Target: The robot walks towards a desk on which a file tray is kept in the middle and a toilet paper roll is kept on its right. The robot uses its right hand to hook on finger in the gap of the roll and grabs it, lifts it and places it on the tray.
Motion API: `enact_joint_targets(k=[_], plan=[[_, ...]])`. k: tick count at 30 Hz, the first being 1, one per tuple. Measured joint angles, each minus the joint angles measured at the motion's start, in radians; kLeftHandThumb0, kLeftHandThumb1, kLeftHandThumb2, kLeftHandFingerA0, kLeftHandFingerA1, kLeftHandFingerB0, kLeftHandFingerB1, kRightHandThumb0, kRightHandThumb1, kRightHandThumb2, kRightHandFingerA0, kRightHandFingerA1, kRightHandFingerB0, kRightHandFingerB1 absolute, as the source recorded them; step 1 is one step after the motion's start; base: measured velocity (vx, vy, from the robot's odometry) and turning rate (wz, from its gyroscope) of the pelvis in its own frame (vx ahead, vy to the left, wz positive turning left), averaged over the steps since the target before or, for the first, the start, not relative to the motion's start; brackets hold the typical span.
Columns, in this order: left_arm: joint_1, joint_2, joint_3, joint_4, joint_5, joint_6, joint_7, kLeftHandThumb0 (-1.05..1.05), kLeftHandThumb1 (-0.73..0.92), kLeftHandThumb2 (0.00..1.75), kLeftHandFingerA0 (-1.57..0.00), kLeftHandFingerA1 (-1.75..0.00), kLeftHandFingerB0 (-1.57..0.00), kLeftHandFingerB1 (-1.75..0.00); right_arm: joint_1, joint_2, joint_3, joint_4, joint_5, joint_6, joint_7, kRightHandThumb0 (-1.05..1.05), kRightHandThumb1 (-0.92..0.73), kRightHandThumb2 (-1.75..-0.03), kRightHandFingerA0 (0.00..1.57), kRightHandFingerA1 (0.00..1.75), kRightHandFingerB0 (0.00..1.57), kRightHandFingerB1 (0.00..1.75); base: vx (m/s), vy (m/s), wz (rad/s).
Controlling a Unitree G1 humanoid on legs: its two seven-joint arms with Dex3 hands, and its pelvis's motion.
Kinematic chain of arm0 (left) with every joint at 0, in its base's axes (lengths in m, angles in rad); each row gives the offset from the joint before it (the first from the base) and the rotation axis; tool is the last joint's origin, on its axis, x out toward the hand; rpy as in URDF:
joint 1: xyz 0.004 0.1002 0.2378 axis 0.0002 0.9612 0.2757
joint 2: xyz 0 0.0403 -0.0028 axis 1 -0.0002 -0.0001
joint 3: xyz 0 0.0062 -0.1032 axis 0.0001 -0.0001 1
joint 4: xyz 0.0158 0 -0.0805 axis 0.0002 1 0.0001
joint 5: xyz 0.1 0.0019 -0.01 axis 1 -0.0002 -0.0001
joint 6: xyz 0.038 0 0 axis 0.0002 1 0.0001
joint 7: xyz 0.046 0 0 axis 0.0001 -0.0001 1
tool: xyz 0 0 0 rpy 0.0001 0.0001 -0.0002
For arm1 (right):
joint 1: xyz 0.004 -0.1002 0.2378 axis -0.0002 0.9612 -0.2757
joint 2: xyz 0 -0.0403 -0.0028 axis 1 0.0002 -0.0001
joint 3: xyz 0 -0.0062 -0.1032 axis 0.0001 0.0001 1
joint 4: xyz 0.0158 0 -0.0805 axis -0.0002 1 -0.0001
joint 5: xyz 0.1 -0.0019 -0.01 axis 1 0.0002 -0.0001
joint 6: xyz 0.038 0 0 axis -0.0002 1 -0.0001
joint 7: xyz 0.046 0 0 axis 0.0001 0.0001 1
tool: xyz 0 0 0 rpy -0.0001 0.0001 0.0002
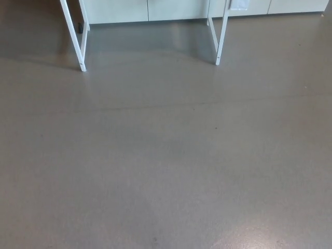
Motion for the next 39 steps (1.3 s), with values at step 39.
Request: enact_joint_targets(k=[39], plan=[[0.016,0.065,-0.043,-0.071,-0.035,0.063,-0.097,-0.33,0.63,1.17,-0.02,-0.52,0.0,-0.48,0.0,-0.013,-0.065,0.071,0.108,-0.072,0.202,-0.87,-0.57,-0.91,0.09,0.42,0.05,0.37,0.0,-0.02,0.02]])
